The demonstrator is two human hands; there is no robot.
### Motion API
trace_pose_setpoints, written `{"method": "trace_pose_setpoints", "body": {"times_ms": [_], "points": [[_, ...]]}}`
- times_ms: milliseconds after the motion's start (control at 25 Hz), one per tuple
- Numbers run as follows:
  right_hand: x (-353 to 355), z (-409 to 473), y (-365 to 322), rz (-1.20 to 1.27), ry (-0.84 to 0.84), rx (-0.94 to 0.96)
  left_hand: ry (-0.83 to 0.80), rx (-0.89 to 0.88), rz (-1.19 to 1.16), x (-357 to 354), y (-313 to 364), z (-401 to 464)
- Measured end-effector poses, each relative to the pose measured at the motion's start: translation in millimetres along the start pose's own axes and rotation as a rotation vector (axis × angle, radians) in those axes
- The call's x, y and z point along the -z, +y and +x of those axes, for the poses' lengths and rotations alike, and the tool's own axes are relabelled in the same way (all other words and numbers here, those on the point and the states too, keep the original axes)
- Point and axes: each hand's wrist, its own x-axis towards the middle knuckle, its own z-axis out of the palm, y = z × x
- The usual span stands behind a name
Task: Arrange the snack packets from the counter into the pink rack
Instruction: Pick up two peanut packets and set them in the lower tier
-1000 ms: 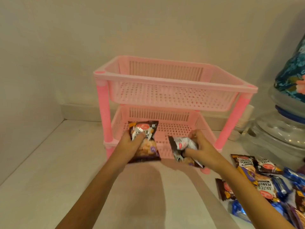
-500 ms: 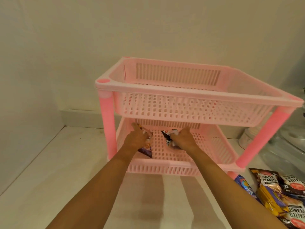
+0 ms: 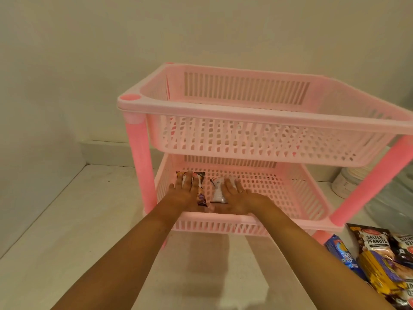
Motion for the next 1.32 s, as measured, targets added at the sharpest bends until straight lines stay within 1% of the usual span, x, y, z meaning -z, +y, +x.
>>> {"method": "trace_pose_setpoints", "body": {"times_ms": [40, 120, 160, 200, 280, 320, 360, 440, 520, 560, 640, 680, 720, 760, 800, 840, 880, 920, 960, 1000, 1040, 1080, 1120, 1160, 1200, 1240, 1280, 1320], "points": [[3, 0, 0, -0.054, -0.058, 0.012, 0.001, -0.001, 0.007, 0, -1, 0], [18, -4, 1, -0.092, -0.073, 0.034, -0.009, -0.001, 0.024, 1, -2, 1], [25, -5, 3, -0.04, -0.025, 0.043, -0.016, -0.002, 0.03, 2, -2, 1], [30, -5, 4, 0.062, 0.07, 0.04, -0.021, 0.0, 0.034, 2, -2, 1], [29, 0, 4, 0.216, 0.252, -0.051, -0.014, 0.008, 0.041, 3, -2, 3], [26, 2, 1, 0.227, 0.305, -0.119, -0.002, 0.013, 0.048, 4, -1, 4], [23, 6, -3, 0.216, 0.335, -0.199, 0.01, 0.016, 0.059, 3, 0, 5], [18, 12, -12, 0.171, 0.343, -0.345, 0.017, 0.017, 0.081, 4, 1, 4], [16, 16, -17, 0.184, 0.356, -0.414, 0.012, 0.008, 0.075, 3, 0, 3], [17, 16, -17, 0.234, 0.372, -0.423, 0.011, 0.0, 0.069, 3, -1, 2], [25, 13, -13, 0.432, 0.437, -0.411, 0.009, -0.016, 0.059, 2, -3, 1], [30, 11, -9, 0.586, 0.46, -0.383, 0.009, -0.021, 0.054, 2, -3, 0], [36, 13, -1, 0.803, 0.463, -0.339, 0.01, -0.025, 0.051, 3, -3, 0], [40, 13, 5, 1.093, 0.426, -0.279, 0.012, -0.028, 0.049, 3, -3, 0], [41, 11, 7, 1.358, 0.344, -0.244, 0.011, -0.031, 0.049, 4, -3, -1], [39, 10, 10, 1.477, 0.291, -0.255, 0.008, -0.034, 0.05, 5, -2, -1], [38, 11, 11, 1.437, 0.294, -0.31, 0.006, -0.035, 0.052, 5, -2, -2], [34, 13, 12, 1.277, 0.348, -0.383, 0.005, -0.035, 0.053, 5, -3, -3], [30, 17, 14, 1.063, 0.448, -0.453, 0.005, -0.034, 0.054, 6, -3, -3], [27, 18, 13, 0.865, 0.559, -0.446, 0.006, -0.032, 0.051, 5, -3, -2], [27, 18, 11, 0.726, 0.629, -0.339, 0.006, -0.031, 0.046, 5, -3, -1], [26, 17, 7, 0.576, 0.631, -0.17, 0.006, -0.03, 0.042, 5, -2, -1], [22, 19, 4, 0.374, 0.534, -0.009, 0.007, -0.028, 0.043, 5, -2, -1], [16, 21, 3, 0.175, 0.385, 0.078, 0.01, -0.024, 0.045, 4, -2, 0], [9, 22, 4, 0.044, 0.229, 0.083, 0.009, -0.022, 0.045, 4, -2, -1], [5, 22, 6, -0.01, 0.104, 0.031, 0.007, -0.025, 0.045, 5, -2, -1], [2, 23, 10, -0.007, 0.035, -0.029, 0.003, -0.028, 0.044, 6, -3, -1], [1, 23, 13, 0.005, 0.002, -0.068, 0.0, -0.03, 0.044, 5, -2, 0]]}}
